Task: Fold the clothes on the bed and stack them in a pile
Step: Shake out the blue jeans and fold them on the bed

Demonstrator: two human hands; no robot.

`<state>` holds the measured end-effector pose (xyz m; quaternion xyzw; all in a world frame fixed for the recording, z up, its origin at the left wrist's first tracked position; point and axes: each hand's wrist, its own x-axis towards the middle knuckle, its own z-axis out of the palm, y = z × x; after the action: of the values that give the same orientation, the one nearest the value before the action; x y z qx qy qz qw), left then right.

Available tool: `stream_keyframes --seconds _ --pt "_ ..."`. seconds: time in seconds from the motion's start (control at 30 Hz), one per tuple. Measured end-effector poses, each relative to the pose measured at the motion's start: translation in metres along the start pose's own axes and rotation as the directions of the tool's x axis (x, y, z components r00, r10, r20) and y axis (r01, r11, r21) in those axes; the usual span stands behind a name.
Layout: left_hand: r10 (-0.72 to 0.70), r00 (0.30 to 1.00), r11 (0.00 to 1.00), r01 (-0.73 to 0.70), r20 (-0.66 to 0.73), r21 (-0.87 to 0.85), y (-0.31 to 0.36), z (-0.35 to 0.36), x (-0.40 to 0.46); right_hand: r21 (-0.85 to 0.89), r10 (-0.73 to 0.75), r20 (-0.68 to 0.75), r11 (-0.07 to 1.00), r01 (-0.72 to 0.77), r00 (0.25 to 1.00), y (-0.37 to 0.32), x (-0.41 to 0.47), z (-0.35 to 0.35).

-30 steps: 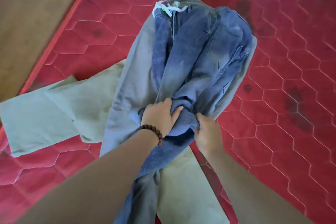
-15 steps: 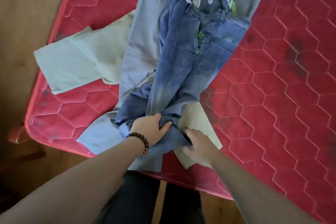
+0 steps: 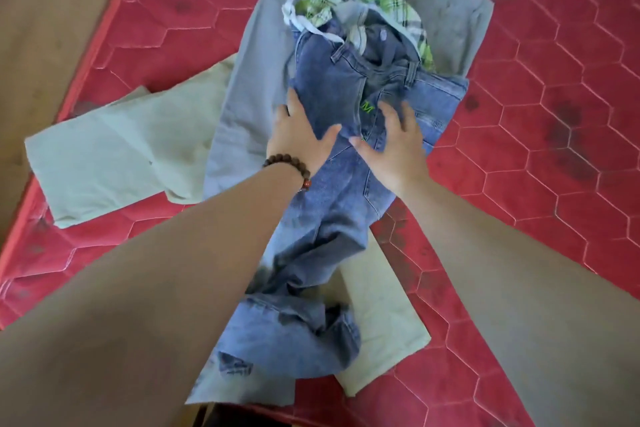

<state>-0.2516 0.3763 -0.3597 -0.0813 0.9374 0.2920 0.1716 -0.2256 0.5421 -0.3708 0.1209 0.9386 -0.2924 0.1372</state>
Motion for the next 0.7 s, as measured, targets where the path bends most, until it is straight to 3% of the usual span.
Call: stream_keyframes --seconds 0.1,0.2,0.27,0.4,0.47,0.53,0.63,0.7 --pt "0.037 0.999 0.999 -0.037 0.008 0.028 0.0 0.016 0.008 0.171 0.179 0.076 0.967 -0.19 0.981 -0.004 0.027 0.018" --pt "0.123 0.992 0.985 -0.126 0.035 0.119 -0.008 0.033 -0.02 0.305 0.333 0.048 0.893 -0.331 0.942 0.0 0.018 0.032" --pt "0.162 0.985 0.968 -0.17 0.058 0.184 -0.017 0.04 -0.048 0.332 0.351 0.032 0.879 -0.341 0.936 0.002 -0.002 0.034" --pt "0.125 0.979 0.983 -0.144 0.163 0.112 -0.028 0.044 -0.097 0.369 0.308 0.022 0.882 -0.294 0.951 0.014 -0.061 0.021" --pt "0.124 0.968 0.973 -0.162 0.219 0.167 -0.029 0.046 -0.125 0.368 0.344 0.01 0.872 -0.323 0.939 0.026 -0.097 0.012" --pt "0.161 0.939 0.948 -0.233 0.303 0.217 -0.026 0.049 -0.157 0.351 0.398 0.014 0.857 -0.377 0.917 0.043 -0.138 0.005" --pt "0.207 0.835 0.92 -0.344 0.51 0.19 -0.016 0.052 -0.201 0.329 0.521 0.062 0.795 -0.51 0.852 0.071 -0.2 -0.001" --pt "0.222 0.789 0.903 -0.388 0.573 0.185 -0.01 0.05 -0.22 0.292 0.596 0.11 0.745 -0.599 0.795 0.088 -0.235 -0.002"
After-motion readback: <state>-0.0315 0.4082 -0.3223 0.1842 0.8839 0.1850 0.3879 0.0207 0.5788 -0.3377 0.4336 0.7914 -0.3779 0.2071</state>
